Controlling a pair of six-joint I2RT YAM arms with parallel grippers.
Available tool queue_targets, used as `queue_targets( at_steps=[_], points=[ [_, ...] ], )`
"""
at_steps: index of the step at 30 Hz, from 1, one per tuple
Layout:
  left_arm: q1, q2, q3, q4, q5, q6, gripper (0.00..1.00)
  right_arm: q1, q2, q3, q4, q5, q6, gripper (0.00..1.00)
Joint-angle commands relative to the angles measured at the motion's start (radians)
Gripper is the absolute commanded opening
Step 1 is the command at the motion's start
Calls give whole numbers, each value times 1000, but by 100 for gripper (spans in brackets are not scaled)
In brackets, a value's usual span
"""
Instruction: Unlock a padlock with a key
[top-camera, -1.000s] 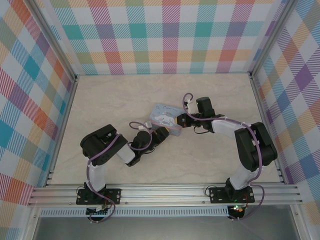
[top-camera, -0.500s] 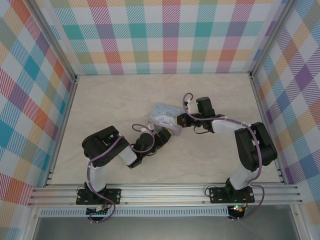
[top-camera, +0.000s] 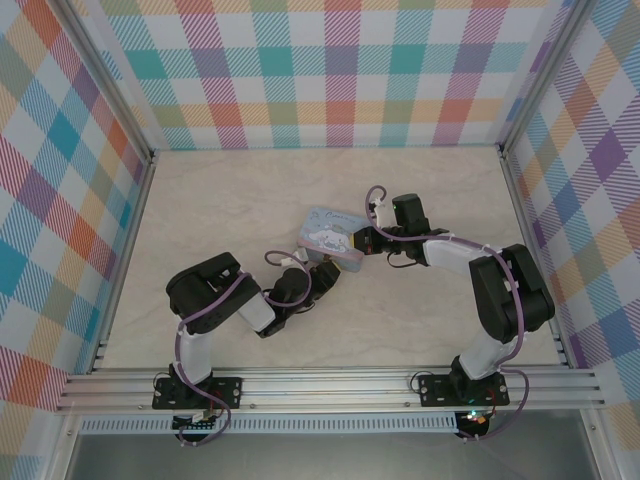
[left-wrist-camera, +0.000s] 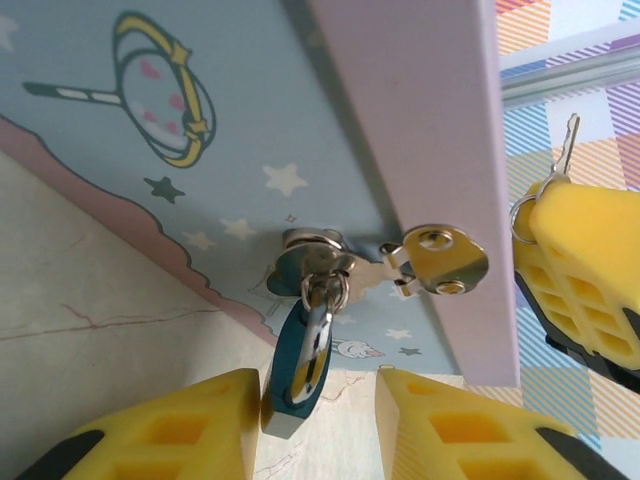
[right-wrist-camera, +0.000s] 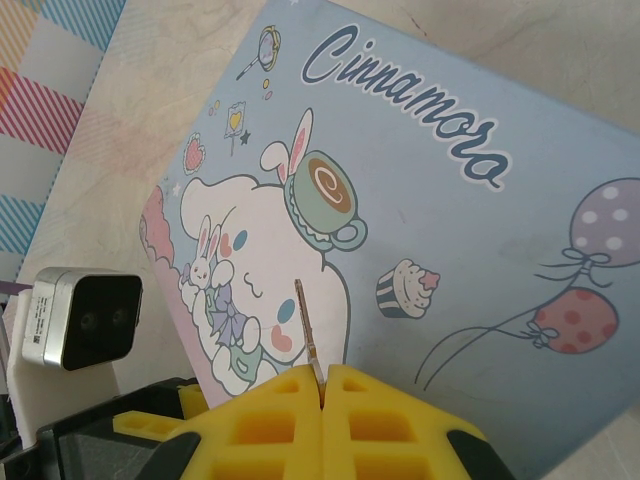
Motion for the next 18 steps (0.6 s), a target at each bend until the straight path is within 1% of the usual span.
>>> queue_targets(
  at_steps=[1,8,18],
  points=[
    [-12,35,-5,-132,-64,5,34,36,27,-51,-138,-6,12,1],
    [-17,47,13,-143,-110,21,32,36,26,-49,-135,-8,10,1],
    [-27,82,48,-155,-187,-8,32,38,27,-46,-136,-12,8,1]
  ],
)
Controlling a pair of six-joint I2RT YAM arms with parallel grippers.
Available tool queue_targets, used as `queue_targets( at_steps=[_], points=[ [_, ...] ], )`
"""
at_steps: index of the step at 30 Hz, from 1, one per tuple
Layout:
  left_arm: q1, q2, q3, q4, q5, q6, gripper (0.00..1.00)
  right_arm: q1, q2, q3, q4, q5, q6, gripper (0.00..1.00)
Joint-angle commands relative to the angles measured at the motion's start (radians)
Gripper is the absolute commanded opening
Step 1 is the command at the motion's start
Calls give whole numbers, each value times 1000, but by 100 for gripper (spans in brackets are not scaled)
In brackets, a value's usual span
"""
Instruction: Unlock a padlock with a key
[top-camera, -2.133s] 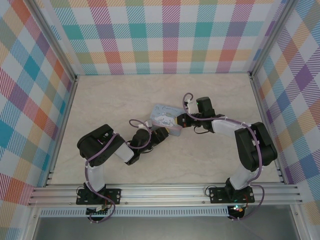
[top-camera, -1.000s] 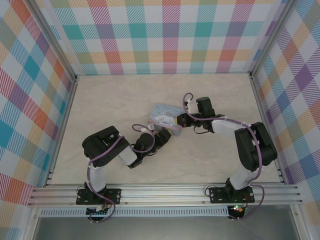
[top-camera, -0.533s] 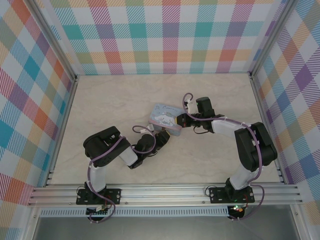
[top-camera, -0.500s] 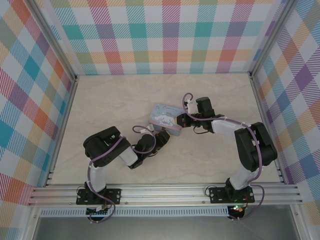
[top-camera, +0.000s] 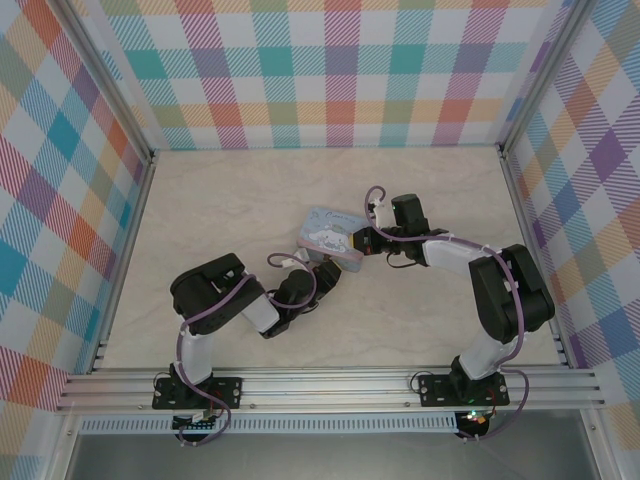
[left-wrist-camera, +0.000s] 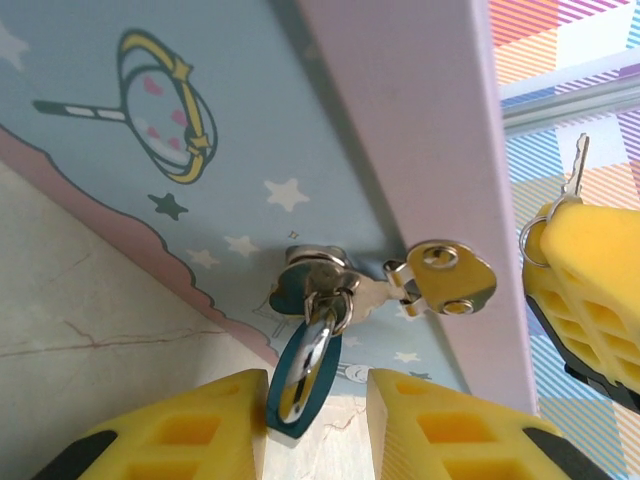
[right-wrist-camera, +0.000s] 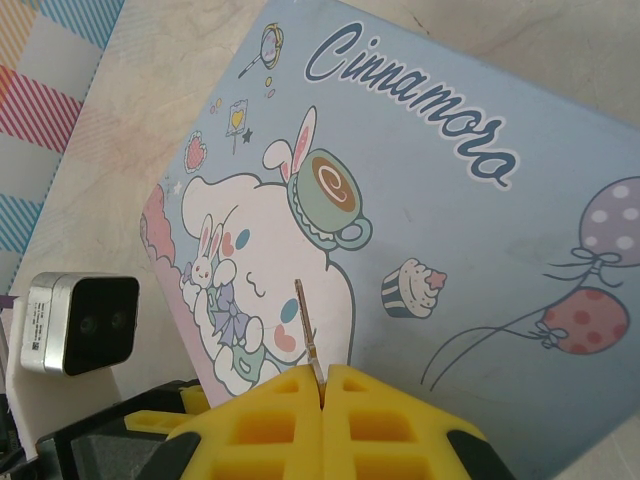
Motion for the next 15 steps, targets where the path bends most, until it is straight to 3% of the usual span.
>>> queue_targets(
  at_steps=[1,7,15],
  points=[
    [-1,64,20,-139,-85,-11,32,31,29,-45,-137,-17,8,1],
    [-1,75,31,-158,-112,-29,31,32,31,-42,-136,-20,8,1],
    [-2,79,36,-158,-118,-38,21,32,29,-41,-138,-22,6,1]
  ],
)
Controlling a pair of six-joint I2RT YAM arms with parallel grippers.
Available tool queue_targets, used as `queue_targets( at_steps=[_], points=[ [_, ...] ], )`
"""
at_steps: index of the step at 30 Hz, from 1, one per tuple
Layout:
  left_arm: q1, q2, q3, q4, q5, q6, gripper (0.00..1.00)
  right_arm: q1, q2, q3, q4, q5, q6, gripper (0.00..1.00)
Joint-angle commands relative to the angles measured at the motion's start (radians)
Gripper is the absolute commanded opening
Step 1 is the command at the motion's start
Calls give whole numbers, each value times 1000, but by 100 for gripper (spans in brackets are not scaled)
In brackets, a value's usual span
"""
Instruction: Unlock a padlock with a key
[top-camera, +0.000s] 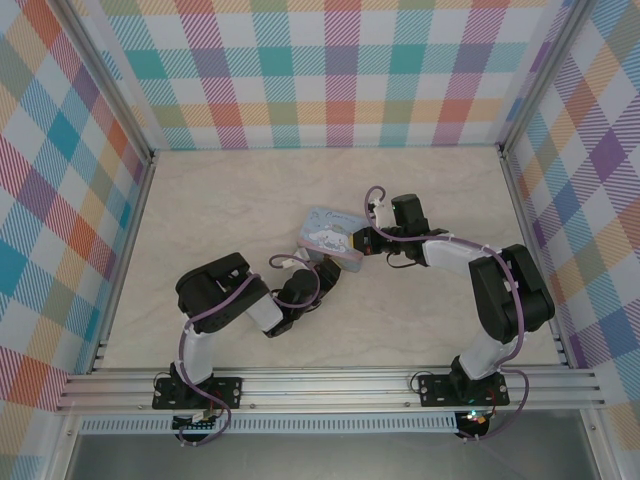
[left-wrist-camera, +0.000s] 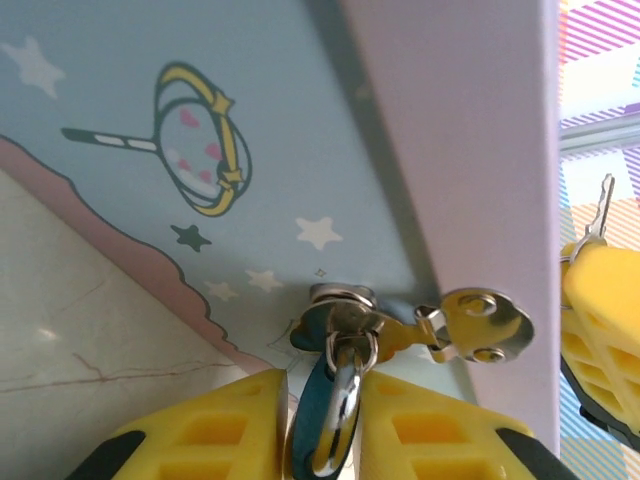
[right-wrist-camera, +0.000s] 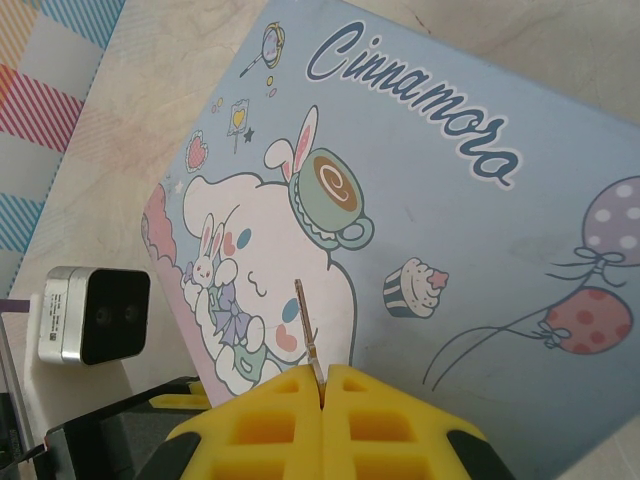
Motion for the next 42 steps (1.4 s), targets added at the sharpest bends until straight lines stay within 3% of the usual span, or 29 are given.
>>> queue_targets(
  at_steps=[1,8,14,19,27,35,42],
  points=[
    [4,47,4,-151,-58,-2,19,31,30,-40,-136,-20,6,1],
    [3,13,-15,-152,-39,16,8,31,14,-51,-128,-24,9,1],
    [18,-80,0,-220,96,87,0,-4,-36,-77,-82,-102,25,1],
    [33,-150,14,-268,205,125,0,-63,-126,-95,-117,-192,-12,1],
    [42,-186,27,-321,245,133,0,-85,-261,-156,-244,-285,-57,2],
    [62,-188,25,-305,289,153,0,-4,-282,-255,-229,-200,-46,1],
    [69,-197,27,-317,311,172,0,5,-196,-209,-217,-112,-71,1]
  ],
)
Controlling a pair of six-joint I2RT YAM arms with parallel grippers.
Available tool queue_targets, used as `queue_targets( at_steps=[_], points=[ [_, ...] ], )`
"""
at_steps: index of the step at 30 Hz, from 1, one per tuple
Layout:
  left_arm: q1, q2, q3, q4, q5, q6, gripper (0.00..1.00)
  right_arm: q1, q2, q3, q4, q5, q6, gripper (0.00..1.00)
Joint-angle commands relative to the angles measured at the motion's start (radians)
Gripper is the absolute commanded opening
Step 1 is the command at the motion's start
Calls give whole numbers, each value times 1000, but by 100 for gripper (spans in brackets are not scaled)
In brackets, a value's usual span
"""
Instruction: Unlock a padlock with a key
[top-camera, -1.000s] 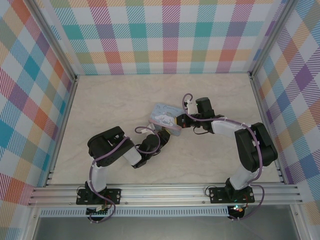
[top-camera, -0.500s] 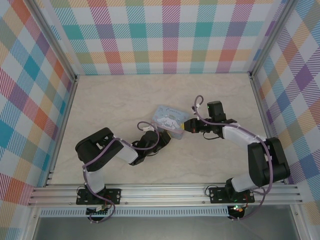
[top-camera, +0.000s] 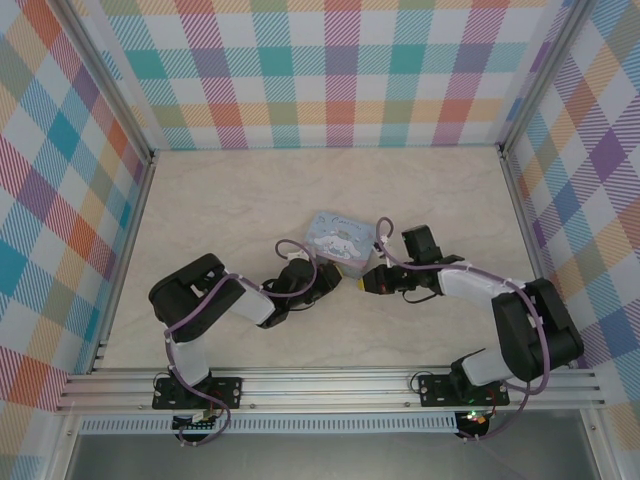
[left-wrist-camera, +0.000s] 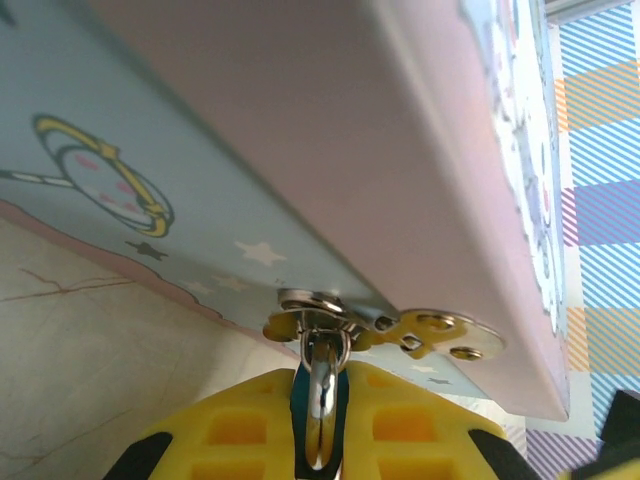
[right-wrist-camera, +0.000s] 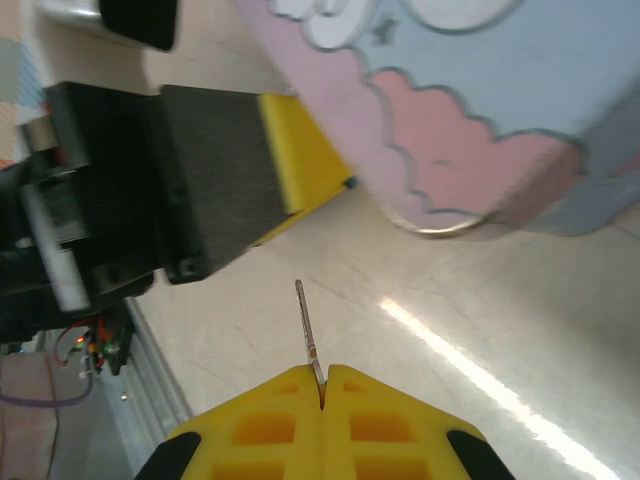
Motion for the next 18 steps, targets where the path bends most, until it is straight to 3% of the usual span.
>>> queue_targets(
  at_steps=[1,6,18],
  points=[
    [14,-36,18,-27,29,31,0,2,49,56,-3,64,-44,1],
    [37,-38,22,-41,112,68,0,-22,118,141,-34,129,-92,1],
    [66,-12,35,-39,196,63,0,-80,247,279,-41,86,-180,1]
  ],
)
